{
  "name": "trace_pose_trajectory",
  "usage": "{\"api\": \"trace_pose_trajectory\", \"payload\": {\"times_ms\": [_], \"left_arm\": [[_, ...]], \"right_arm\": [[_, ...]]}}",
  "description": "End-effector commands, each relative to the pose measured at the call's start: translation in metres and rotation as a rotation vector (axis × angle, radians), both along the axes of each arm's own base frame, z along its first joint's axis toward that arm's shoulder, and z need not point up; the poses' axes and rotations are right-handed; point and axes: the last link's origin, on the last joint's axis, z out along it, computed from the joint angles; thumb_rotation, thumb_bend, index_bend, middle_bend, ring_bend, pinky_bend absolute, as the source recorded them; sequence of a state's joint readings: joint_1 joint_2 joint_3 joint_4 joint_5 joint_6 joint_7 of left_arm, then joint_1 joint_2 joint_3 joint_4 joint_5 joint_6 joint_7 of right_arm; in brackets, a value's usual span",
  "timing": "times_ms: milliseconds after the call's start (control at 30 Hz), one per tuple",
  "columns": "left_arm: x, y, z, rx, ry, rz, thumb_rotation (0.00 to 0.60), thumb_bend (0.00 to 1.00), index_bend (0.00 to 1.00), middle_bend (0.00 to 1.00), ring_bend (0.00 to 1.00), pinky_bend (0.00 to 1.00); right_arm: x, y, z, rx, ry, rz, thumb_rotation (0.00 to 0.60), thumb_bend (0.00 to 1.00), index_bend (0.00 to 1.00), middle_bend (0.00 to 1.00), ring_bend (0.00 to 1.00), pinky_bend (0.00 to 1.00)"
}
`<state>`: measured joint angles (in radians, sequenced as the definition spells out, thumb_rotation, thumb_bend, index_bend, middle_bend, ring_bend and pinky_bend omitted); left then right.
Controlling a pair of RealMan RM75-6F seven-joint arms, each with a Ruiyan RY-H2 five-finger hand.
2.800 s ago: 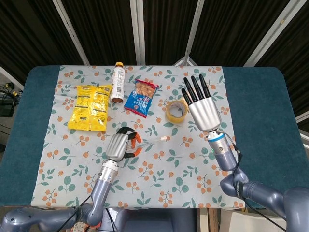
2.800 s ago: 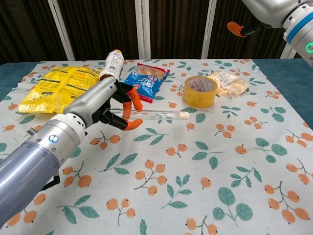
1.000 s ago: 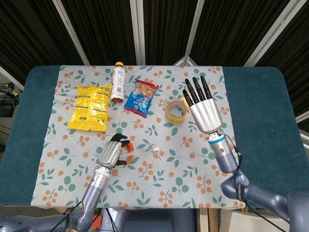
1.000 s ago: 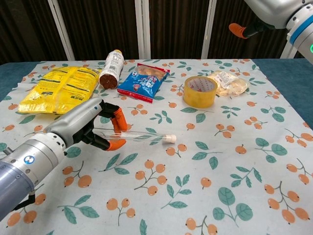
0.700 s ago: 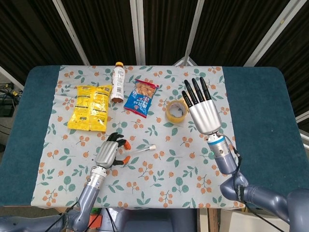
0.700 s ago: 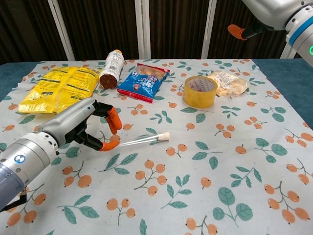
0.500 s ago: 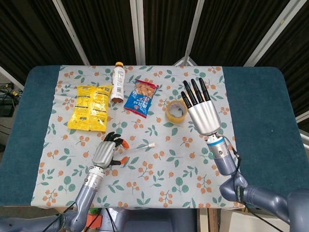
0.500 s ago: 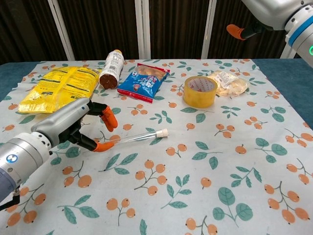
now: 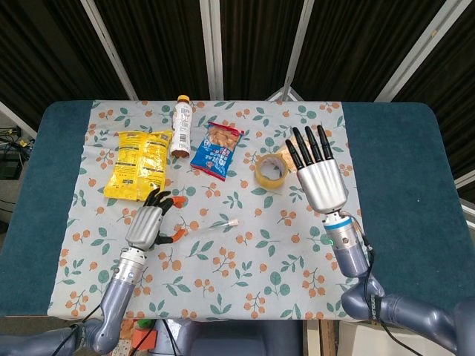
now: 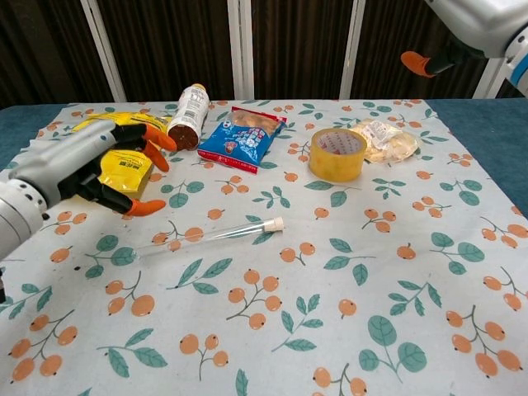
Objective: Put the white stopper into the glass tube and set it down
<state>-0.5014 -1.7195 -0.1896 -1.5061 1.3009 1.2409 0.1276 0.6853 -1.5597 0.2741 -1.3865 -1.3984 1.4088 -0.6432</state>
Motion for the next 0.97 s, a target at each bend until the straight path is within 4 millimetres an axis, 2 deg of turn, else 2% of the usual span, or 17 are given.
{"api": "trace_pose_trajectory", "payload": {"times_ms": [33,133,267,433,700,967], "left_arm": [[0.002,0.005,0.032,0.059,0.001,-0.028,0.600,0.28,0.23,0.26,0.07,0.00],[0.000,0.004,0.057,0.097,0.017,-0.051,0.600,0.25,0.20,0.22,0.03,0.00],[-0.010,-0.003,0.087,0.144,0.063,-0.070,0.600,0.19,0.13,0.12,0.00,0.00],[-0.036,-0.023,0.118,0.162,0.127,-0.035,0.600,0.18,0.11,0.09,0.00,0.00],[-0.072,-0.070,0.161,0.179,0.157,0.031,0.600,0.18,0.11,0.09,0.00,0.00],[-0.112,-0.128,0.188,0.220,0.237,0.074,0.600,0.18,0.10,0.08,0.00,0.00]], "right_arm": [[-0.022,0.013,0.014,0.041,-0.081,-0.120,0.600,0.39,0.09,0.05,0.00,0.00],[-0.039,0.025,0.024,0.084,-0.147,-0.205,0.600,0.39,0.01,0.01,0.00,0.00],[-0.058,0.046,0.039,0.140,-0.229,-0.316,0.600,0.35,0.00,0.00,0.00,0.00],[-0.084,0.076,0.059,0.172,-0.271,-0.419,0.600,0.33,0.00,0.00,0.00,0.00],[-0.126,0.129,0.080,0.170,-0.308,-0.502,0.600,0.33,0.00,0.00,0.00,0.00],[-0.155,0.179,0.097,0.126,-0.262,-0.487,0.600,0.33,0.00,0.00,0.00,0.00]]}}
